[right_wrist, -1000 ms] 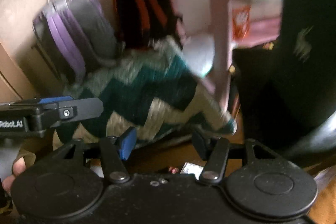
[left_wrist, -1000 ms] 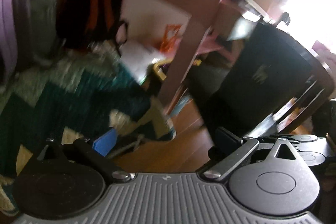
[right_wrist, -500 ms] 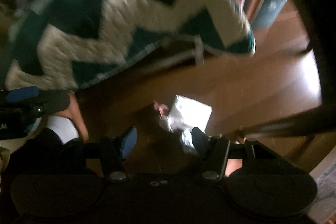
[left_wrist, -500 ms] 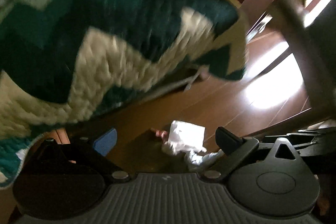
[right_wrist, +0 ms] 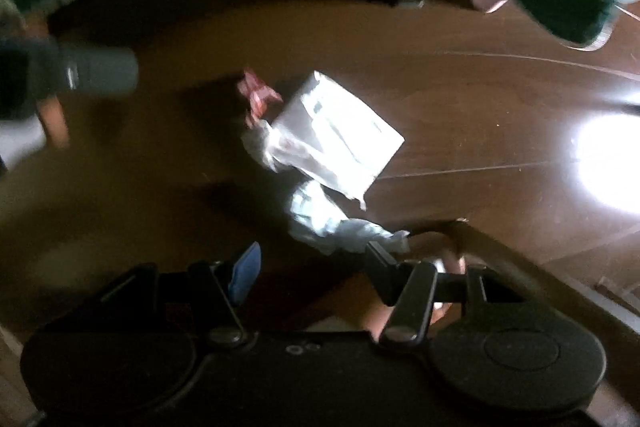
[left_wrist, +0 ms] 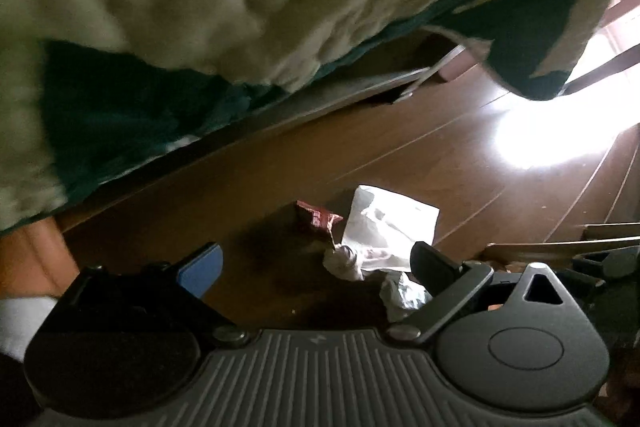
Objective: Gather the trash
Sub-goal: 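Grasp the grey plastic bag with the right gripper while the left grasps the red wrapper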
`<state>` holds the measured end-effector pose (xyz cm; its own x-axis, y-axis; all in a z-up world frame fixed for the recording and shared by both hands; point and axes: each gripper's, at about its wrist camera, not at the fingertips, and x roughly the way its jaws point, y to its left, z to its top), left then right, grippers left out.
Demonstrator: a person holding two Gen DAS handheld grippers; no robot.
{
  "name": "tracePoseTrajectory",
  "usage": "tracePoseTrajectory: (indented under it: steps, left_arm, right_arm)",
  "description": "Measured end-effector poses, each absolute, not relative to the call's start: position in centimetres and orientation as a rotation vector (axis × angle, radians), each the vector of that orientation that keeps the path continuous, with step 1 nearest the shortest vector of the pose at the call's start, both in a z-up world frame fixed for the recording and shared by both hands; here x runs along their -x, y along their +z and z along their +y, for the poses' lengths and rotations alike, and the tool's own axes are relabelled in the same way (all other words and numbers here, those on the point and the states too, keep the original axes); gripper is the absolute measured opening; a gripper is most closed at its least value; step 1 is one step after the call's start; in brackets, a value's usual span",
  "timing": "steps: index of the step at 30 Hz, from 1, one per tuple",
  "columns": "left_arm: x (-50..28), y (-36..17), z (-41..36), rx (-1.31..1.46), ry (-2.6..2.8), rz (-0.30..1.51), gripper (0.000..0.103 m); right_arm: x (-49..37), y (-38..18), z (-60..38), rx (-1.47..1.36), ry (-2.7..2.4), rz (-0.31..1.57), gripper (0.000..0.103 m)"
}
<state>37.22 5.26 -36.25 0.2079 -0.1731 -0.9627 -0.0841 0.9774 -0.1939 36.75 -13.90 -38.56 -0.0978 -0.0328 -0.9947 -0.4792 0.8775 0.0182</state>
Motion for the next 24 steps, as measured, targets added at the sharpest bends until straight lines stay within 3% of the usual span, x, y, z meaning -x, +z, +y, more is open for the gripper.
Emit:
tracePoseTrajectory:
  steps: [7,19,24]
  left_arm:
    - [-39.5,-42.9,4.1,0.176,-0.062,1.449,0.1]
    - [-41.7,-50.1,1.6,0.1,-0.085,1.533,0.1]
    - [-42.3,-51.8,1.3,0.096,-0.08,1.563,0.088]
  right_arm:
    - [-37.2,-45.7,-15.5,0.555,0.437,1.719,0.057]
    - [-36.1,-52.9,-16.0,0.744,0.548,1.668,0.057]
    - [-35.3,-54.6,-16.2,0.805,0.594,1.63,0.056]
